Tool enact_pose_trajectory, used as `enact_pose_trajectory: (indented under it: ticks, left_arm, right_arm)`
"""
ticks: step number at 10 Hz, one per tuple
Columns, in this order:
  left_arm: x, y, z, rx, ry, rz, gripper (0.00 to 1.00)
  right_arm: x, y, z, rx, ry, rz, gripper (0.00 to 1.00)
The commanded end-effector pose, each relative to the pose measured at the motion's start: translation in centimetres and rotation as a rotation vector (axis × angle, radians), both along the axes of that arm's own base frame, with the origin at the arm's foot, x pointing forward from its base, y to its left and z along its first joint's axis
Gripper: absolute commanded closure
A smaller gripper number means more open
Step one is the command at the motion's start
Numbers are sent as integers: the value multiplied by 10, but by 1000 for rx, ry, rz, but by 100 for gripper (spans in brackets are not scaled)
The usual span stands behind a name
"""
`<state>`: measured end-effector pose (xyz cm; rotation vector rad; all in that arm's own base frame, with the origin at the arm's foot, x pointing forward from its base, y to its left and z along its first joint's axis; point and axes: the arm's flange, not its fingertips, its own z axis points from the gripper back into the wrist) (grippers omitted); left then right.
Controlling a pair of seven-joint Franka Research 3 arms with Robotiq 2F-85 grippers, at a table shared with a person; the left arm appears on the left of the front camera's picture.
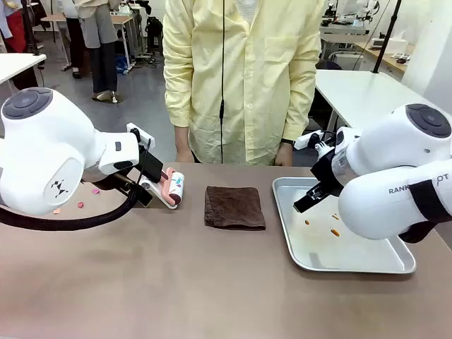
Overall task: Clean the surface of the table.
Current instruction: Hold the Lint Roller with your left hand and the towel with your right hand.
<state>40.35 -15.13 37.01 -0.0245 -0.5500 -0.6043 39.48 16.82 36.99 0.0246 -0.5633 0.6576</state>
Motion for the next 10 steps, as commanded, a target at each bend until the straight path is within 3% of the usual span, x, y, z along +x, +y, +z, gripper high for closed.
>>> enact_pose_trajectory:
  ticks: [1, 10]
  left_arm:
    - [0, 0, 0, 0, 0, 0, 0]
    - [0, 0, 0, 0, 0, 0, 0]
  right_arm:
    - [0, 0, 0, 0, 0, 0, 0]
    - [0, 0, 0, 0, 0, 0, 0]
